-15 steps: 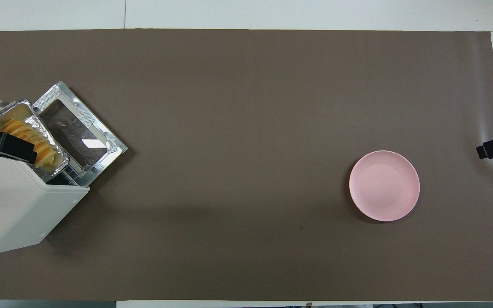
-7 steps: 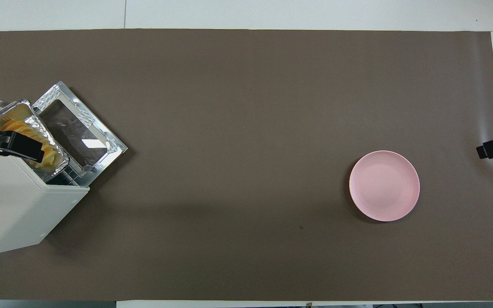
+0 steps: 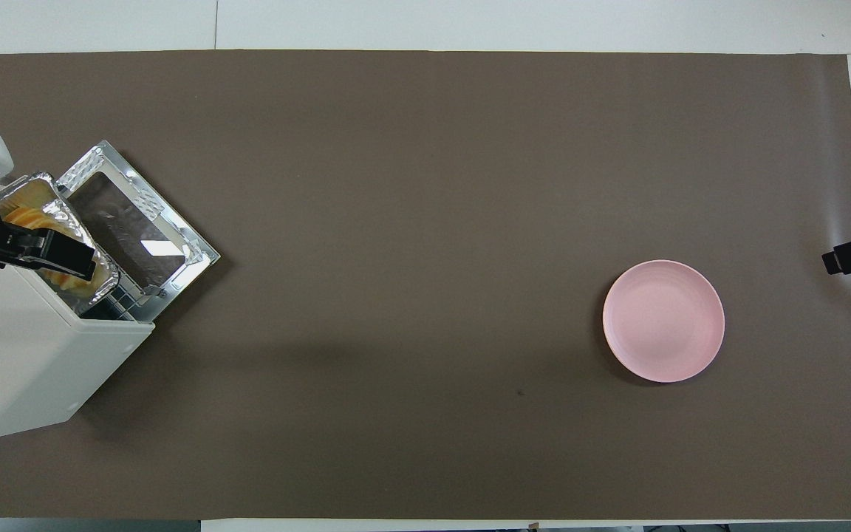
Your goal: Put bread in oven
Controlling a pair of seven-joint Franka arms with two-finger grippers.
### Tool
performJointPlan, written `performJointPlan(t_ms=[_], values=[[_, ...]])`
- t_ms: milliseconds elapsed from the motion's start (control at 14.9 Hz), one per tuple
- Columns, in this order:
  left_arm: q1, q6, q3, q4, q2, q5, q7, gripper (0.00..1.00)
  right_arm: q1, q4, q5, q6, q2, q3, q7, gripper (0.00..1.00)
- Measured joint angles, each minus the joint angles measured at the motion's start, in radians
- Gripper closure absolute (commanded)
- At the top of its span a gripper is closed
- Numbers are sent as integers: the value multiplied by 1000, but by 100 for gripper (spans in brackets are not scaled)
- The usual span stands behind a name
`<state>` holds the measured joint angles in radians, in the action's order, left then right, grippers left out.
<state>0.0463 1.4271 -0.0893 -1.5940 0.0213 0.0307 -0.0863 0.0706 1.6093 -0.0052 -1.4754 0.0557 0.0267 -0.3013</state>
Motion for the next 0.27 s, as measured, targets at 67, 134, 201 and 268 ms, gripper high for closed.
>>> performJointPlan(t_ms=[67,134,201,268], values=[[0,2,-1,-1,1,-2,0,0,0,0,0,0,0,0,0,0],[0,5,-1,-1,3,-9,0,0,0,0,0,0,0,0,0,0],[-1,8,-1,-1,5,-15,0,0,0,0,0,0,0,0,0,0],[-2,9,0,-1,7,-18,1,0,0,0,0,0,0,0,0,0]])
